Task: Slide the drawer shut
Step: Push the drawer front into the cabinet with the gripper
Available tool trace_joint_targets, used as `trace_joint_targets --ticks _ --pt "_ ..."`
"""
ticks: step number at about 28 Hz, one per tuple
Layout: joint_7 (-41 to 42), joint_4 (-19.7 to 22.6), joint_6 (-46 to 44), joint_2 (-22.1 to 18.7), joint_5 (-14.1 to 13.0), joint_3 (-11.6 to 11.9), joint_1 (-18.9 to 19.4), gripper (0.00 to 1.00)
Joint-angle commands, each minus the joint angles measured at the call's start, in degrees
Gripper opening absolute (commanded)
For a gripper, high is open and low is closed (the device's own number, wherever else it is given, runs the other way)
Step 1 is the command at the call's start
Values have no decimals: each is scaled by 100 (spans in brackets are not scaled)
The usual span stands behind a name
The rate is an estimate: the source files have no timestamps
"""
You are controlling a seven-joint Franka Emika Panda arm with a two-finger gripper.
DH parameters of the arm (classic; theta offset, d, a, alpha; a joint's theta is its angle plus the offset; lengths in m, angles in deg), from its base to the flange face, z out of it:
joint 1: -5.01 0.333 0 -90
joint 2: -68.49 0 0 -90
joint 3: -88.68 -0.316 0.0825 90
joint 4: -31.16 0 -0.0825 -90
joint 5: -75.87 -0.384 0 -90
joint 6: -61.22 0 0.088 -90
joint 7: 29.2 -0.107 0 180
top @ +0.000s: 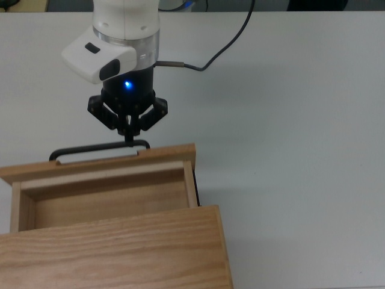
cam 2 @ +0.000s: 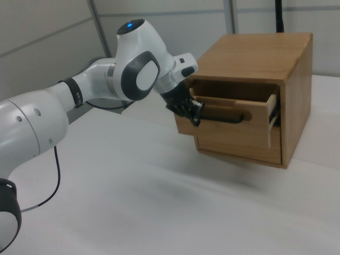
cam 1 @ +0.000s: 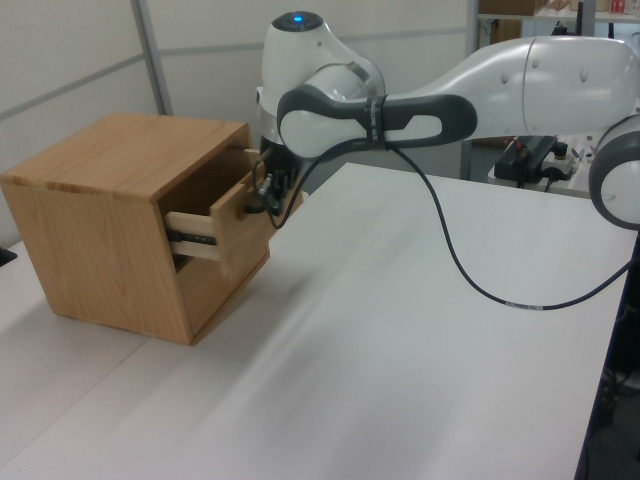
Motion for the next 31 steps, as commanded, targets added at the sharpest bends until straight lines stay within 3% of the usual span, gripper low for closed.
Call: trace_joint_targets --ticks 1,18,27,31 --pt "-141 180 1015 58 49 17 103 0" --pt "-88 206 4109 955 93 8 103 0" --pt "-106 198 4084 867 66 0 103 0" --pt "-97 154 3166 666 66 -9 103 0"
